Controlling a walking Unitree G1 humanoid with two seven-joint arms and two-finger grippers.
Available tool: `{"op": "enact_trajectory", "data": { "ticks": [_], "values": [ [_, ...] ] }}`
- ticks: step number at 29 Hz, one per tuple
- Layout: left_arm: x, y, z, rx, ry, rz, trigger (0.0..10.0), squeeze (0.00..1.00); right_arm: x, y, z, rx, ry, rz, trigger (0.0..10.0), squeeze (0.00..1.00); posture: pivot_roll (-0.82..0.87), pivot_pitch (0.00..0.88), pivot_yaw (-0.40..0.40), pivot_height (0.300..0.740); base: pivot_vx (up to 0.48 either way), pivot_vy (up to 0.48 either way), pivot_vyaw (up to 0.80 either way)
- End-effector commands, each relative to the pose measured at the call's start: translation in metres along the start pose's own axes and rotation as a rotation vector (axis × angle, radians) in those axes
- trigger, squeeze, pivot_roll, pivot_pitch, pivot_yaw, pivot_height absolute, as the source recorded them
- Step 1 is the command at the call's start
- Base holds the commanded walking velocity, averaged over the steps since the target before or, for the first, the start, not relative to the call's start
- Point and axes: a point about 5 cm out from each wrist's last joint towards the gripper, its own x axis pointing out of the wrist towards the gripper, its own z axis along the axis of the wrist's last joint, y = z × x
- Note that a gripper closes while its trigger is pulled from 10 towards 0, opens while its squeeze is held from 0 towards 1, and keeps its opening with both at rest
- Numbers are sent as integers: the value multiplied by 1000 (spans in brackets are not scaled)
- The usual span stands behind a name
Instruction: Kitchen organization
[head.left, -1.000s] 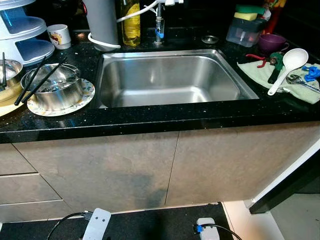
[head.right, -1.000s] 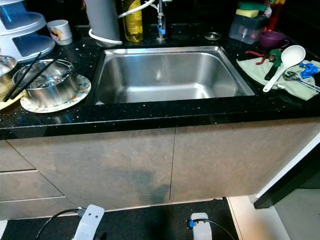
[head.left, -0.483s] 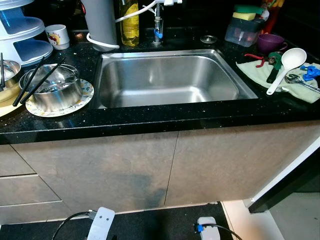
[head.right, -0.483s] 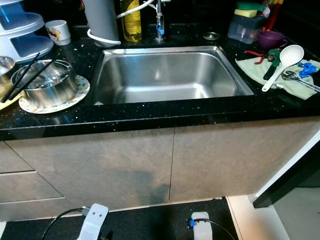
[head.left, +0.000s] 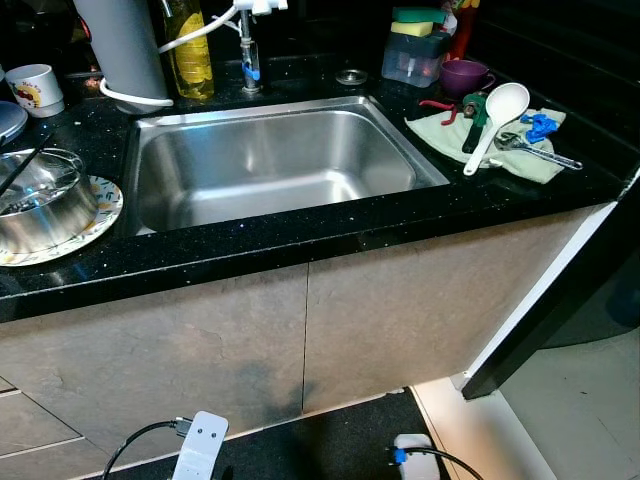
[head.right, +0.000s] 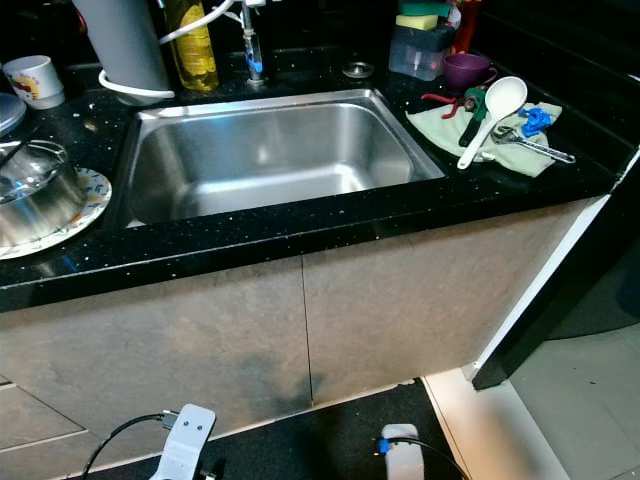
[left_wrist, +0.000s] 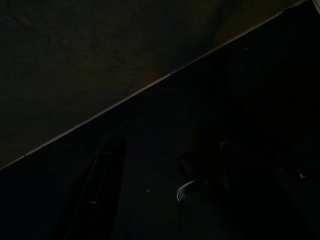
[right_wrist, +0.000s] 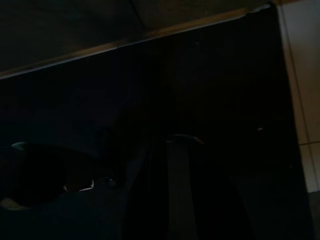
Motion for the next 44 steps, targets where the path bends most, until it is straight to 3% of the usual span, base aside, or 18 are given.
{"op": "enact_trajectory", "data": {
  "ticks": [1, 39, 44],
  "values": [
    [-4, -2, -11, -14, 39, -4, 10000, 0, -2, 0, -7, -4, 20, 1, 10000, 0, -67, 193, 2, 740, 0, 0, 0],
    [-1, -1, -8, -7, 44, -15, 10000, 0, -1, 1, -6, 11, 26, -1, 10000, 0, -56, 191, 8, 740, 0, 450, 0],
    [-2, -3, -9, 16, 50, -47, 10000, 0, -1, 1, -7, 13, 27, -2, 10000, 0, -54, 190, 9, 740, 0, 109, 0]
  ]
}}
